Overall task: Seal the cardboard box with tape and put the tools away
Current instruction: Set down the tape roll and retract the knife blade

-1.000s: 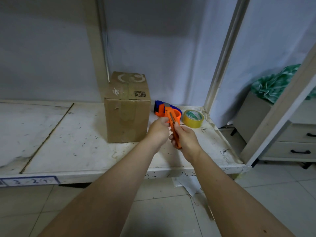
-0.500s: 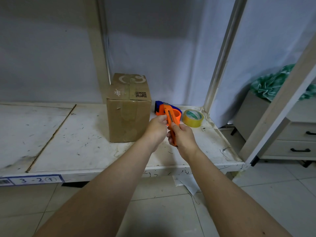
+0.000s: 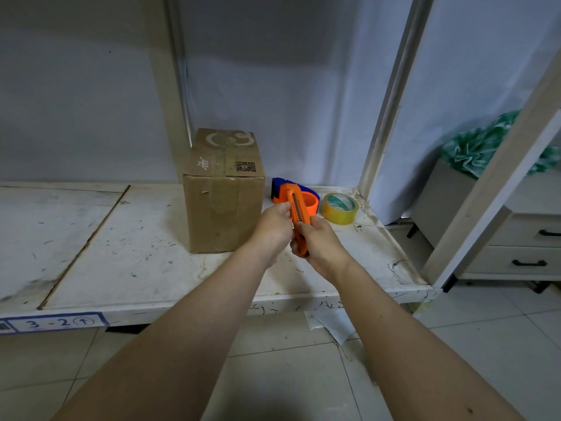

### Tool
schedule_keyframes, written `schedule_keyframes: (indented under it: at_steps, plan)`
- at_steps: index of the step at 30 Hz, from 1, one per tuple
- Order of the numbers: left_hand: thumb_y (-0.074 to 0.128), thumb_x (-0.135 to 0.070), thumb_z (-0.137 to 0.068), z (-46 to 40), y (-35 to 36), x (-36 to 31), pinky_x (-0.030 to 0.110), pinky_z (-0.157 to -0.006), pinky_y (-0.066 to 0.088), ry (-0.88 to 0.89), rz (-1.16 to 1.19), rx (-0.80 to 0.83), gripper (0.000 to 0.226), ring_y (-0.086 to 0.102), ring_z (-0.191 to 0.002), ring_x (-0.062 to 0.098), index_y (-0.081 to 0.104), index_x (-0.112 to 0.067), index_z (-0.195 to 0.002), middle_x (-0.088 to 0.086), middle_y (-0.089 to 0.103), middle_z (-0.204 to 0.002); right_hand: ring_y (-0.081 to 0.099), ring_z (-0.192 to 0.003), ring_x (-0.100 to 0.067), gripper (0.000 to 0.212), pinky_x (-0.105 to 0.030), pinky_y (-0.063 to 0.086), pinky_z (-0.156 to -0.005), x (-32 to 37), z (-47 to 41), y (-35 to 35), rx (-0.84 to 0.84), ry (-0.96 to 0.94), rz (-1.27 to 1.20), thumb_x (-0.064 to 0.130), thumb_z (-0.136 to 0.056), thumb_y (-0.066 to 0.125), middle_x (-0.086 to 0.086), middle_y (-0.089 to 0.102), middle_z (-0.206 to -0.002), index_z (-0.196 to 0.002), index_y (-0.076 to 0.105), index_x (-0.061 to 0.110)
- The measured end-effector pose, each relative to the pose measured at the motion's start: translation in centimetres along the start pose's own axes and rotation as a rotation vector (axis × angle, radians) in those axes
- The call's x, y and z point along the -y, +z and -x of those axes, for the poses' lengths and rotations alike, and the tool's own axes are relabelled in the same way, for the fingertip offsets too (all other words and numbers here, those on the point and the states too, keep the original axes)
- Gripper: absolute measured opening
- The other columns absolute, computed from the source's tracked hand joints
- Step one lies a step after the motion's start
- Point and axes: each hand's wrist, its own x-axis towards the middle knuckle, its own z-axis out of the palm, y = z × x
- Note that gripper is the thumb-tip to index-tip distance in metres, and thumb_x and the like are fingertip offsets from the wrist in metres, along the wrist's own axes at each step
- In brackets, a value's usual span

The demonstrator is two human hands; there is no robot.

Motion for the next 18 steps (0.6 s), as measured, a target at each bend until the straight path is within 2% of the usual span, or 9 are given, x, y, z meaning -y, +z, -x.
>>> schedule_keyframes:
  at_steps: [3, 6, 8, 10, 12, 15, 16, 17, 18]
  plan:
    - [0.03, -0.01, -0.1, -0.2, -0.2, 0.2, 0.031, -0.095, 0.042, -0.02, -0.048, 0.013, 0.043, 0.045, -0.131, 0.021, 0.045, -0.016, -0.139, 0.001, 0.049, -0.143, 0.051, -0.065, -0.016, 0.022, -0.027, 0.047, -0.063, -0.1, -0.2, 0.0, 0.026, 0.028, -0.006, 0.019, -0.099, 0.04, -0.007, 0.054, -0.079, -0.114, 0.05, 0.008]
    - [0.028, -0.009, -0.101, -0.2, -0.5, 0.9, 0.026, -0.089, 0.044, -0.064, -0.101, 0.013, 0.043, 0.041, -0.135, 0.025, 0.04, -0.015, -0.141, 0.004, 0.042, -0.149, 0.051, -0.065, -0.018, 0.019, -0.029, 0.046, -0.067, -0.7, -0.8, 0.1, 0.016, 0.098, 0.036, 0.022, -0.1, 0.037, -0.007, 0.055, -0.079, -0.102, 0.052, 0.01]
    - [0.027, -0.011, -0.101, -0.7, -1.0, 1.8, 0.032, -0.101, 0.04, -0.109, -0.138, -0.007, 0.042, 0.043, -0.131, 0.025, 0.04, -0.015, -0.141, 0.008, 0.043, -0.147, 0.052, -0.065, -0.019, 0.017, -0.029, 0.046, -0.067, -1.2, -1.6, 0.3, -0.017, 0.167, 0.089, 0.016, -0.098, 0.037, -0.009, 0.053, -0.08, -0.089, 0.052, 0.012]
    - [0.029, -0.009, -0.099, -1.2, -1.6, 2.5, 0.033, -0.095, 0.039, -0.138, -0.177, -0.004, 0.032, 0.048, -0.112, 0.022, 0.052, -0.016, -0.12, 0.008, 0.052, -0.124, 0.053, -0.063, -0.018, 0.014, -0.028, 0.044, -0.063, -1.7, -2.6, 0.7, -0.082, 0.226, 0.186, 0.014, -0.094, 0.037, -0.01, 0.052, -0.078, -0.089, 0.05, 0.011]
    - [0.033, -0.002, -0.096, -1.8, -2.1, 3.2, 0.029, -0.084, 0.039, -0.154, -0.154, -0.001, 0.032, 0.045, -0.099, 0.018, 0.057, -0.015, -0.112, 0.004, 0.054, -0.104, 0.057, -0.066, -0.017, 0.015, -0.027, 0.045, -0.062, -2.1, -4.0, 1.3, -0.15, 0.247, 0.265, 0.019, -0.096, 0.039, -0.008, 0.054, -0.079, -0.096, 0.051, 0.011]
    - [0.033, 0.0, -0.096, -2.6, -2.4, 3.9, 0.02, -0.067, 0.039, -0.174, -0.137, 0.0, 0.033, 0.048, -0.088, 0.014, 0.059, -0.018, -0.085, -0.003, 0.054, -0.084, 0.056, -0.085, -0.024, 0.009, -0.027, 0.045, -0.065, -2.6, -6.5, 2.5, -0.171, 0.178, 0.3, 0.022, -0.096, 0.043, -0.005, 0.053, -0.084, -0.098, 0.05, 0.017]
    - [0.033, -0.003, -0.098, -2.9, -2.3, 4.0, 0.02, -0.072, 0.041, -0.176, -0.127, 0.008, 0.031, 0.051, -0.093, 0.015, 0.061, -0.016, -0.093, 0.0, 0.059, -0.091, 0.055, -0.091, -0.025, 0.011, -0.029, 0.046, -0.069, -2.8, -7.4, 3.0, -0.169, 0.16, 0.293, 0.02, -0.095, 0.045, -0.006, 0.053, -0.09, -0.105, 0.048, 0.017]
    - [0.033, -0.007, -0.099, -3.1, -2.2, 3.8, 0.024, -0.083, 0.043, -0.164, -0.107, 0.024, 0.03, 0.054, -0.104, 0.018, 0.061, -0.011, -0.112, 0.005, 0.062, -0.107, 0.056, -0.099, -0.027, 0.024, -0.033, 0.049, -0.077, -2.7, -8.0, 3.4, -0.154, 0.153, 0.274, 0.018, -0.092, 0.049, -0.01, 0.055, -0.1, -0.116, 0.047, 0.016]
    - [0.032, -0.01, -0.101, -3.6, -2.1, 3.9, 0.028, -0.095, 0.041, -0.167, -0.098, 0.025, 0.035, 0.052, -0.118, 0.022, 0.052, -0.009, -0.13, 0.011, 0.058, -0.127, 0.057, -0.107, -0.03, 0.043, -0.039, 0.05, -0.089, -2.9, -9.1, 3.7, -0.152, 0.151, 0.239, 0.016, -0.087, 0.053, -0.014, 0.056, -0.113, -0.128, 0.043, 0.013]
